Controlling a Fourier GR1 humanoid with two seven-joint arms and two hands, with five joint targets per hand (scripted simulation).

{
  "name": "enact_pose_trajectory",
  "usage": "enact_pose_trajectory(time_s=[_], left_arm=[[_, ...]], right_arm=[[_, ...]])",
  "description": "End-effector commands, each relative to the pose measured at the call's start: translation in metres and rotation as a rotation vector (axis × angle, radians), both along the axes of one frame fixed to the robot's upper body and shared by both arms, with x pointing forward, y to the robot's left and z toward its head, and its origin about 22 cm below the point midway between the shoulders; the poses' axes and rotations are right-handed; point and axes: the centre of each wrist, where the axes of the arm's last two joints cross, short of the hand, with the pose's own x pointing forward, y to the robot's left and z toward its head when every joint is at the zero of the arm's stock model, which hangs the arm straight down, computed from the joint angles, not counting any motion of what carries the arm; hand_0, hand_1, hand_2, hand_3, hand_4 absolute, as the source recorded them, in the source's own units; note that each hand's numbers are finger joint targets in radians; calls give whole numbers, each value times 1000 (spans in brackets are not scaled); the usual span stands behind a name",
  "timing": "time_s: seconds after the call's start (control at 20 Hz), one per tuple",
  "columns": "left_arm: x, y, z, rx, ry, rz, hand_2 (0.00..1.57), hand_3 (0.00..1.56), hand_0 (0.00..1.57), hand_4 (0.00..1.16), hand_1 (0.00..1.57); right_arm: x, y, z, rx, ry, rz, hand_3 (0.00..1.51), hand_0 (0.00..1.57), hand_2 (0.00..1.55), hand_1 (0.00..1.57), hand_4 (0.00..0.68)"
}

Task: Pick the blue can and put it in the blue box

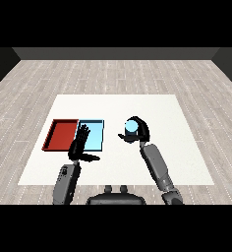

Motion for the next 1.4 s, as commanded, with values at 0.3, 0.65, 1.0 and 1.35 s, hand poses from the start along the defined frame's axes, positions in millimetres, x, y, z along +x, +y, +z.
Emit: enact_pose_trajectory(time_s=[0.3, 0.65, 1.0, 1.35], left_arm=[[30, -51, 2, 9, 87, -76, 0, 0, 0, 0, 0], [14, -69, 12, 84, 102, -65, 0, 0, 0, 0, 0], [42, -80, -10, 83, 96, -78, 0, 0, 0, 0, 0], [38, -101, -18, 89, 125, -118, 0, 0, 0, 0, 0]], right_arm=[[8, 19, -1, 1, -9, 35, 1431, 1452, 1463, 1452, 614], [-9, 14, -7, -12, -31, 70, 1432, 1442, 1451, 1442, 606], [-10, 57, 4, -23, -39, 106, 1426, 1422, 1462, 1422, 625], [-11, 43, -1, -30, -43, 136, 1423, 1432, 1462, 1432, 614]])
